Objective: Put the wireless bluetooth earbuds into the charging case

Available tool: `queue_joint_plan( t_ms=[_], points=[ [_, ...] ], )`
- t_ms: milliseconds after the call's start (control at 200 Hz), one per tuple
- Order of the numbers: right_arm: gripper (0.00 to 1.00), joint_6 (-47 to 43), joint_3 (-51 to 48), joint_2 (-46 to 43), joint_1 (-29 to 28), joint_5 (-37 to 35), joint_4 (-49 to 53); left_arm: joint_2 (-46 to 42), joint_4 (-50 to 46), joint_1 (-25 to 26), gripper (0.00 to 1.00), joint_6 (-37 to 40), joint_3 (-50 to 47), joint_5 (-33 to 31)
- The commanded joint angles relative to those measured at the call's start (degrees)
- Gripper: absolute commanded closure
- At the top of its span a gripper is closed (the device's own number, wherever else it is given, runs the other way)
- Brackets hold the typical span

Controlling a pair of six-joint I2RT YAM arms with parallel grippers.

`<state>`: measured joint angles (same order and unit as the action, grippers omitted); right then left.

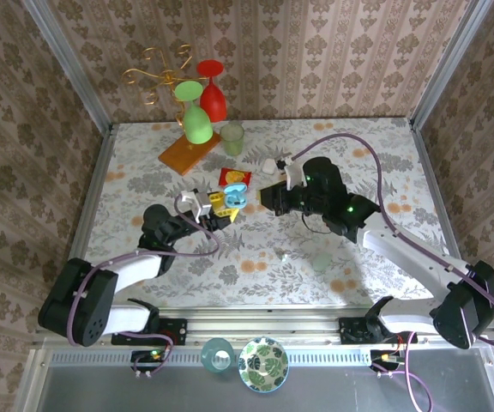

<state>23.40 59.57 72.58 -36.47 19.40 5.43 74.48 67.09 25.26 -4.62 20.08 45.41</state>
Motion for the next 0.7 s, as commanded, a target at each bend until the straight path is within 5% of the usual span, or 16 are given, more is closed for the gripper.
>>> queue_joint_plan(
  t_ms=[0, 695],
  points=[
    [0.85, 0.82, 1.11, 0.26, -1.88, 5.39, -5.98, 1.21, 4.13, 0.5, 0.74, 1.4, 1.9, -1.23],
    [0.86, 0.34, 4.33, 9.33, -6.1, -0.49, -9.36, 2.43, 5.78, 3.6, 0.74, 1.24, 2.51, -2.34]
  ],
)
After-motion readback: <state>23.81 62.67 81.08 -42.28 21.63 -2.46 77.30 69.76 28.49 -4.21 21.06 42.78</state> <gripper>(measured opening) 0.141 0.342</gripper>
